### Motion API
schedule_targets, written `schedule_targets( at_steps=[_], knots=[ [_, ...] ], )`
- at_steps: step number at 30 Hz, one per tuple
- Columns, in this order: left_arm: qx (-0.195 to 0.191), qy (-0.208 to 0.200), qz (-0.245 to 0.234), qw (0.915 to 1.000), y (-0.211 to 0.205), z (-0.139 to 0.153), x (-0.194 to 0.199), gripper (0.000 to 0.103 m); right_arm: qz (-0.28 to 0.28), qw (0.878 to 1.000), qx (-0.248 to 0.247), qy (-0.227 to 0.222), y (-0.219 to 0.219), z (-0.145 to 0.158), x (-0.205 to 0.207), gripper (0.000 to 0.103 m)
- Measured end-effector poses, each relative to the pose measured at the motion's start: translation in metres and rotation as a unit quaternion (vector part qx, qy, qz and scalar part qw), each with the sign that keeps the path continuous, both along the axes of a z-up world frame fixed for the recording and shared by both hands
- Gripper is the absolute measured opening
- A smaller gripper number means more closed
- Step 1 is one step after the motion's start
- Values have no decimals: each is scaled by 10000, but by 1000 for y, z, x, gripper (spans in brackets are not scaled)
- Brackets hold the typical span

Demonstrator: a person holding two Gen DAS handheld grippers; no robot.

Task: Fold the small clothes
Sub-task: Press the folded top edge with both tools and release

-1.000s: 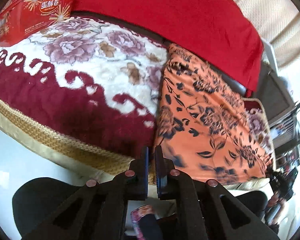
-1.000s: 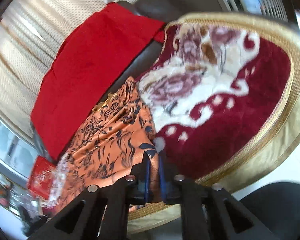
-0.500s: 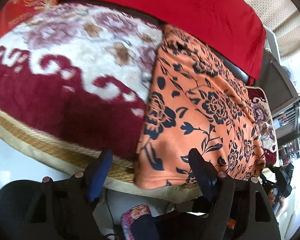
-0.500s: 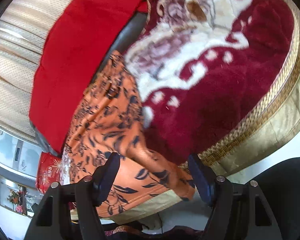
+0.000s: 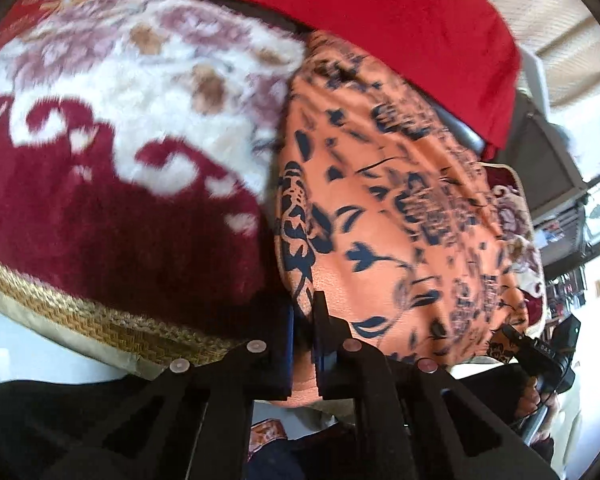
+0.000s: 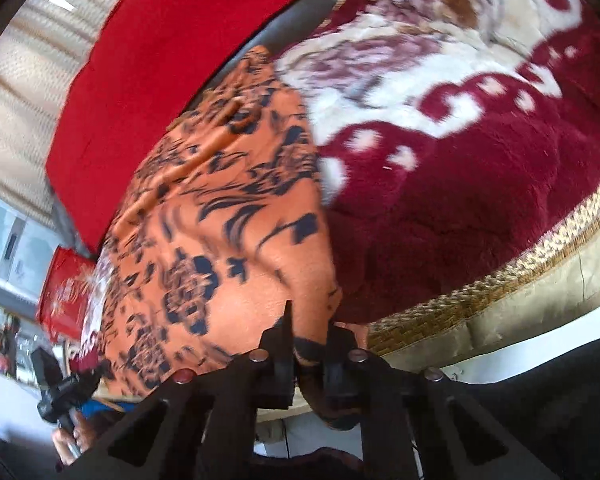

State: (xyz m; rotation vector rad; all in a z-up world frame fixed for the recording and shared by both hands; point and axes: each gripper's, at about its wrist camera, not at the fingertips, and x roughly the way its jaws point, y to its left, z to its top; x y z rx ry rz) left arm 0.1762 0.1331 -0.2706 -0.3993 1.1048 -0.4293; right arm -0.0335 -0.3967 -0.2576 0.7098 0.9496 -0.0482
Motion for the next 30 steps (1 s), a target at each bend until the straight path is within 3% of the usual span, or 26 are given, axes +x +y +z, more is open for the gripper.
schedule_targets(
  at_steps=[6, 11, 15, 18, 20, 21, 22, 23, 27, 28, 29, 30],
  knots=[
    [-465, -480, -7, 9978, 23, 44, -9, 5, 275, 9944, 509, -887, -6, 50, -12, 8],
    [-335, -773, 335, 9959, 50, 68, -18, 2, 426, 9867, 837, -1324, -2, 81, -20, 8],
    [-286, -820, 554, 9947, 71, 69, -16, 0, 632, 9849, 980, -1283, 5, 88, -26, 8],
    [-199, -578, 605, 9963, 75, 59, -11, 2, 592, 9943, 549, -692, 12, 72, -17, 8],
    [-184, -337, 523, 9979, 73, 48, -7, 12, 505, 9967, 584, -239, 8, 54, -13, 12],
    [-195, -176, 477, 9985, 70, 41, -6, 38, 457, 9973, 573, -29, 7, 45, -11, 12],
    [-168, 35, 498, 9986, 66, 33, -4, 71, 420, 9978, 491, 134, 7, 37, -8, 12],
    [-163, 166, 539, 9983, 62, 26, -3, 80, 378, 9983, 381, 228, 7, 31, -6, 12],
    [-181, 442, 474, 9977, 45, 3, -1, 82, 290, 9986, 179, 400, 8, 12, 4, 31],
    [-151, 528, 456, 9975, 38, -4, 1, 82, 237, 9987, 231, 381, 7, 10, 4, 45],
    [-131, 570, 420, 9974, 34, -10, 2, 82, 179, 9988, 317, 329, 5, 7, 3, 71],
    [-103, 600, 374, 9974, 27, -15, 4, 82, 90, 9988, 431, 217, 1, 6, 0, 80]
  ],
)
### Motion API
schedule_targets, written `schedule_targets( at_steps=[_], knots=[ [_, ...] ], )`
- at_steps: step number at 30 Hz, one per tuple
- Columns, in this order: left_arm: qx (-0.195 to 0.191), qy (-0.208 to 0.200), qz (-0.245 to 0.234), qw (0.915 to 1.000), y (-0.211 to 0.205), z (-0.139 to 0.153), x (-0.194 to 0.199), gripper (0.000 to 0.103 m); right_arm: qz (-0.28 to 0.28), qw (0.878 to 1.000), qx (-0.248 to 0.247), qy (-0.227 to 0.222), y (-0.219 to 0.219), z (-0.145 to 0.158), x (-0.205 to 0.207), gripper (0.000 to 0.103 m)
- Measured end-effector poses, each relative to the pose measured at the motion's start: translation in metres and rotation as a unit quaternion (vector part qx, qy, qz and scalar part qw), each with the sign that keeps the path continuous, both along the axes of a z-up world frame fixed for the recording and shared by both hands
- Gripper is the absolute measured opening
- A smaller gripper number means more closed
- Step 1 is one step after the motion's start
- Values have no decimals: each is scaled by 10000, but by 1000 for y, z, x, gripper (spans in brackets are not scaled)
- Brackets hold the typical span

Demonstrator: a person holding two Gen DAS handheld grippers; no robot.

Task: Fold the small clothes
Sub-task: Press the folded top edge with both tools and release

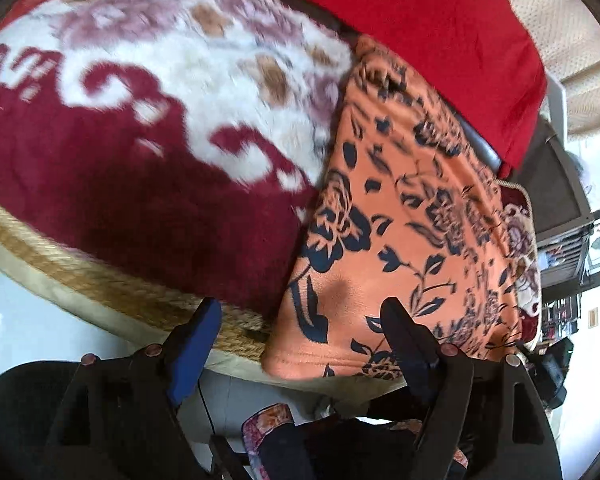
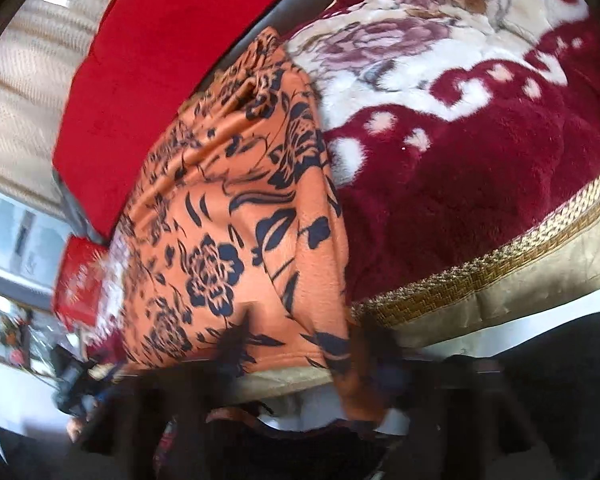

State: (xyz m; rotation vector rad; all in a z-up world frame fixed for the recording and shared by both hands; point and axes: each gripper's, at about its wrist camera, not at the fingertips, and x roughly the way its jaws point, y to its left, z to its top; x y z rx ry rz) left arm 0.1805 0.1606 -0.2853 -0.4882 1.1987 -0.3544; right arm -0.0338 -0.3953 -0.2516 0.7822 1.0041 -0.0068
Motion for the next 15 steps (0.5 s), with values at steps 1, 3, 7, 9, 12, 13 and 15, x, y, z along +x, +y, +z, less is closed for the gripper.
schedule_targets(
  at_steps=[1, 3, 7, 9, 12, 13, 15],
  knots=[
    [51, 14, -32, 10000, -5, -5, 3, 82, -97, 9999, 68, -110, -3, 0, -3, 80],
    [327, -15, -43, 9995, -16, -11, 5, 81, -146, 9998, 103, -130, -6, -1, -4, 80],
    [850, -387, -412, 9948, -37, -3, -7, 45, -341, 9993, 169, -63, -18, -10, -6, 80],
    [986, -487, -514, 9926, -41, 3, -12, 36, -455, 9981, 399, -64, -24, -14, -5, 80],
    [845, -495, -641, 9931, -46, 8, -15, 36, -471, 9972, 583, 8, -24, -20, 4, 80],
    [820, -490, -693, 9930, -48, 9, -15, 36, -419, 9974, 579, 67, -21, -21, 8, 79],
    [814, -491, -747, 9927, -53, 9, -15, 36, -169, 9986, 443, 226, -10, -27, 14, 56]
  ],
)
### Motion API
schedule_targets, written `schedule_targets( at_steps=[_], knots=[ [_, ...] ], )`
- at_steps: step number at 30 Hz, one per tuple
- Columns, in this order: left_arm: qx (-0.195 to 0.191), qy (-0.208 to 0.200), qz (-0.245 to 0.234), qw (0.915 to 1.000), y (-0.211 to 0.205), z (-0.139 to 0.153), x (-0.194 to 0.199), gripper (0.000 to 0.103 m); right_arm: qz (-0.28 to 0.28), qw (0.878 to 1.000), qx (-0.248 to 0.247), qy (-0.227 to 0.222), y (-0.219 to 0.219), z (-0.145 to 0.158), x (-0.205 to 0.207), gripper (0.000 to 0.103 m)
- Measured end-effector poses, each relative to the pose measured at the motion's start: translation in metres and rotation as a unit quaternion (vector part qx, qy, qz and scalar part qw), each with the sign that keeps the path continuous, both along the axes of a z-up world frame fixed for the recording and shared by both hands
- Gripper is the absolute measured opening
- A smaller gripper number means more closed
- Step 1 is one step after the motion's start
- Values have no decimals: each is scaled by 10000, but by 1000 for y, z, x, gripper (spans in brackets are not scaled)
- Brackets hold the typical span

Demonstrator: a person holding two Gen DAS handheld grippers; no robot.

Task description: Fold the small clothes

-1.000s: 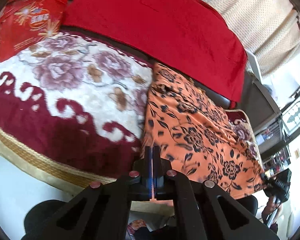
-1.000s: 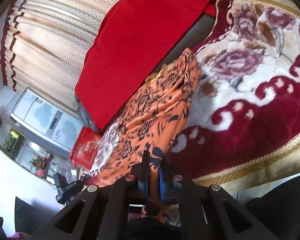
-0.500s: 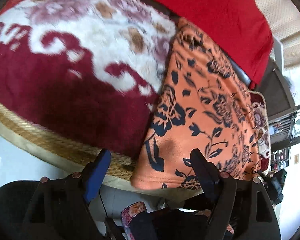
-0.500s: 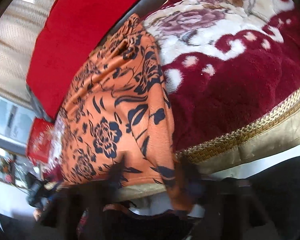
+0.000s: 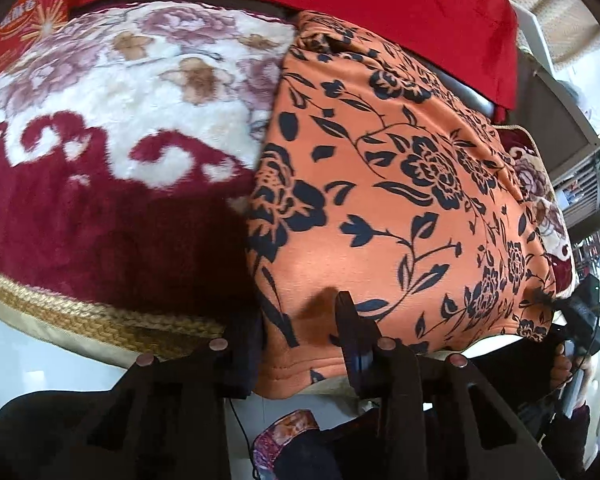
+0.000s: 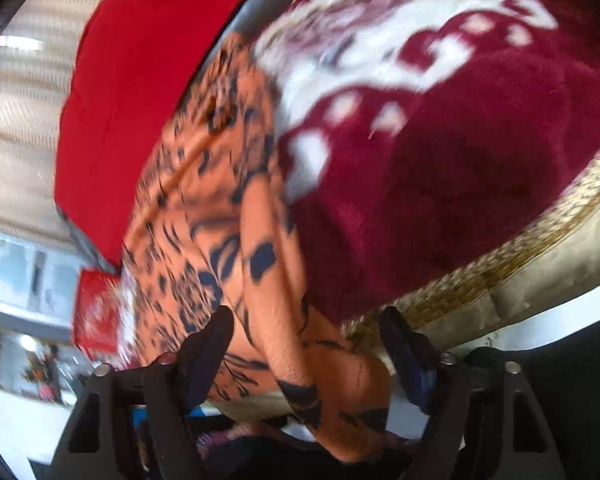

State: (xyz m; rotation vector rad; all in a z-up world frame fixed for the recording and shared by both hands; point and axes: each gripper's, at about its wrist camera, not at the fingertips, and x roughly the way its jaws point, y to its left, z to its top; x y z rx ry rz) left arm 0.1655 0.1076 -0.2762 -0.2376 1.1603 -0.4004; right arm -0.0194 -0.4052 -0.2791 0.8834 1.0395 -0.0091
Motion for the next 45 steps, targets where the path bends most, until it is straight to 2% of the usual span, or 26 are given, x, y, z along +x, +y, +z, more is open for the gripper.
schedule_targets(
  at_steps=[1, 2, 3, 4, 5, 8, 11, 15, 19, 22, 24, 26, 27, 28, 29, 30, 32, 34, 36, 38, 39, 40, 41, 43, 45],
  knots=[
    [45, -32, -45, 10000, -2, 0, -1, 33, 224, 9996, -141, 89, 9, -1, 3, 42],
    [84, -56, -58, 9999, -4, 1, 1, 29, 348, 9990, -267, 127, 14, -1, 3, 22],
    [137, -72, -60, 9999, -5, 1, 2, 17, 448, 9977, -486, 163, 21, 1, 4, 14],
    [152, -54, -50, 9999, -3, 1, 3, 10, 532, 9959, -715, 128, 26, 5, 3, 10],
    [61, -8, -42, 10000, 2, 2, 6, 9, 613, 9948, -807, 56, 30, 10, 3, 6],
    [-507, 81, -10, 9987, 10, 13, 19, 7, 814, 9929, -796, -348, 34, 35, 0, 5],
    [-888, -147, -67, 9959, 13, 42, 32, 7, 940, 9890, -415, -1066, 28, 72, 5, 5],
    [-1316, -487, -127, 9900, 10, 86, 69, 7, 886, 9829, -249, -1596, 21, 110, 30, 5],
    [-1402, -847, -52, 9865, 9, 122, 119, 6, 645, 9790, -325, -1908, 2, 138, 84, 5],
    [-1525, -965, 196, 9834, 7, 138, 181, 6, 389, 9789, -410, -1962, -14, 145, 137, 5],
    [-1548, -1008, 310, 9823, 2, 142, 225, 6, 145, 9789, -351, -2006, -28, 144, 184, 5],
    [-1225, -968, 497, 9865, -10, 139, 269, 6, -58, 9789, -319, -2016, -40, 137, 223, 5],
    [-1235, -885, 567, 9868, -10, 136, 277, 6, -175, 9793, -307, -1992, -46, 132, 240, 5],
    [-1474, -787, 592, 9842, -10, 131, 282, 6, -316, 9803, -211, -1940, -51, 124, 258, 5],
    [-1657, -756, 529, 9818, -10, 127, 279, 6, -389, 9808, -54, -1912, -56, 117, 267, 5],
    [-1617, -749, 488, 9828, -11, 122, 272, 6, -414, 9807, 50, -1910, -55, 108, 276, 5],
    [-1232, -677, 468, 9890, -11, 106, 241, 14, -309, 9830, -160, -1800, -50, 93, 282, 5],
    [-1075, -594, 455, 9914, -6, 90, 204, 25, -156, 9870, -356, -1560, -48, 80, 289, 5],
    [-940, -415, 489, 9935, 1, 74, 163, 33, -171, 9875, -223, -1550, -52, 72, 287, 5],
    [-848, -221, 557, 9946, 5, 60, 120, 45, -182, 9873, -132, -1572, -61, 68, 280, 5],
    [-789, -130, 575, 9951, 4, 55, 105, 56, -178, 9869, -197, -1589, -61, 69, 277, 5],
    [-795, -62, 608, 9950, 2, 51, 89, 62, -164, 9862, -311, -1615, -60, 71, 273, 5],
    [-858, 27, 640, 9942, -1, 47, 77, 63, -148, 9858, -388, -1628, -58, 73, 270, 5],
    [-1166, 224, 560, 9913, -10, 39, 60, 69, -122, 9857, -355, -1645, -55, 75, 263, 5],
    [-1463, 369, 680, 9862, -22, 32, 56, 74, -115, 9850, -395, -1675, -51, 79, 255, 5]
  ],
)
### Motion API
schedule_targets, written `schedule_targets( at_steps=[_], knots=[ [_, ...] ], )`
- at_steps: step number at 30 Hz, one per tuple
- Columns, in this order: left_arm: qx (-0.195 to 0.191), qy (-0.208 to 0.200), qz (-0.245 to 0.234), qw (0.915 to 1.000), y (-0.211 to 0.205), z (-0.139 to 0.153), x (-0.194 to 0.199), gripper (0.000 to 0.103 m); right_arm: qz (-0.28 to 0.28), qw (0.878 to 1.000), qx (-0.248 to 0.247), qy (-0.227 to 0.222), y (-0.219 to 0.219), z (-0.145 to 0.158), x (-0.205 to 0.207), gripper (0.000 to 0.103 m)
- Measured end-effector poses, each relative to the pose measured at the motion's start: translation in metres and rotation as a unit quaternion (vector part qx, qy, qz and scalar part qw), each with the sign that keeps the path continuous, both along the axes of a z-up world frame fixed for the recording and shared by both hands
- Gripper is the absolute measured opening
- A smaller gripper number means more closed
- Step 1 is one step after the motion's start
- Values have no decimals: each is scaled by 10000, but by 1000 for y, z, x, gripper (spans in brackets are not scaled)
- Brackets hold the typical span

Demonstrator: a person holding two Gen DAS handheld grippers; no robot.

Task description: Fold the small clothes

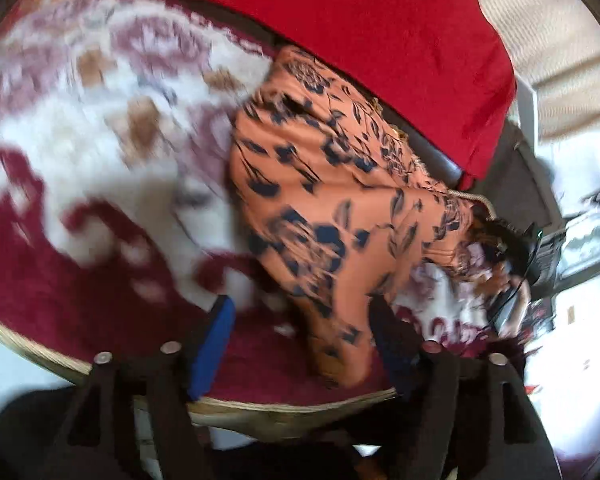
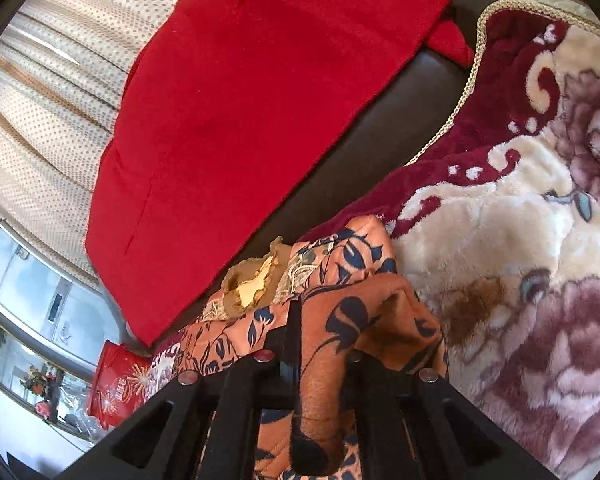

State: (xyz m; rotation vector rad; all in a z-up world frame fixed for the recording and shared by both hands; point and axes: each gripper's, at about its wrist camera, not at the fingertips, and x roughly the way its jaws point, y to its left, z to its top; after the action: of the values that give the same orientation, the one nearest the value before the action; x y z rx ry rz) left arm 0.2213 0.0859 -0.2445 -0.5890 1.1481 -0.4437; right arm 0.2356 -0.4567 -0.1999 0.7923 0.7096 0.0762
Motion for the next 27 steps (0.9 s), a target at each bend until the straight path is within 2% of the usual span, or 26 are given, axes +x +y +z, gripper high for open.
schedule_targets(
  at_steps=[2, 3, 6, 8, 10, 14, 18, 20, 23, 25, 27],
  knots=[
    [-287, 92, -107, 9995, -18, -9, 4, 77, -13, 10000, -7, -28, 3, 2, -6, 5],
    [-328, 139, -148, 9993, -25, -15, 9, 77, -30, 10000, -19, -64, 4, 4, -9, 5],
    [-303, 432, 129, 9985, -34, -38, 20, 74, -85, 9998, -70, -144, 7, 9, -19, 5],
    [-276, 405, 266, 9984, -30, -38, 16, 53, -92, 9997, -69, -216, 7, 12, -24, 5],
    [-224, 157, 0, 9996, -30, -27, 15, 7, -77, 9996, -131, -236, 7, 15, -25, 5],
    [-238, -226, -262, 9991, -33, 2, 27, 7, -14, 9990, -284, -348, 8, 22, -25, 5],
    [-487, -696, -194, 9962, -24, 43, 65, 7, -44, 9986, -184, -499, 0, 26, -18, 5],
    [-563, -861, -116, 9946, -19, 62, 96, 7, -97, 9985, -132, -520, -6, 27, -10, 5],
    [-593, -987, -40, 9933, -16, 79, 163, 7, -252, 9985, 24, -484, -20, 22, 12, 5],
    [-766, -886, -93, 9931, -21, 78, 220, 7, -389, 9981, 171, -442, -29, 16, 31, 5],
    [-776, -683, -93, 9946, -27, 65, 268, 9, -560, 9967, 429, -392, -39, 5, 53, 5]
  ],
)
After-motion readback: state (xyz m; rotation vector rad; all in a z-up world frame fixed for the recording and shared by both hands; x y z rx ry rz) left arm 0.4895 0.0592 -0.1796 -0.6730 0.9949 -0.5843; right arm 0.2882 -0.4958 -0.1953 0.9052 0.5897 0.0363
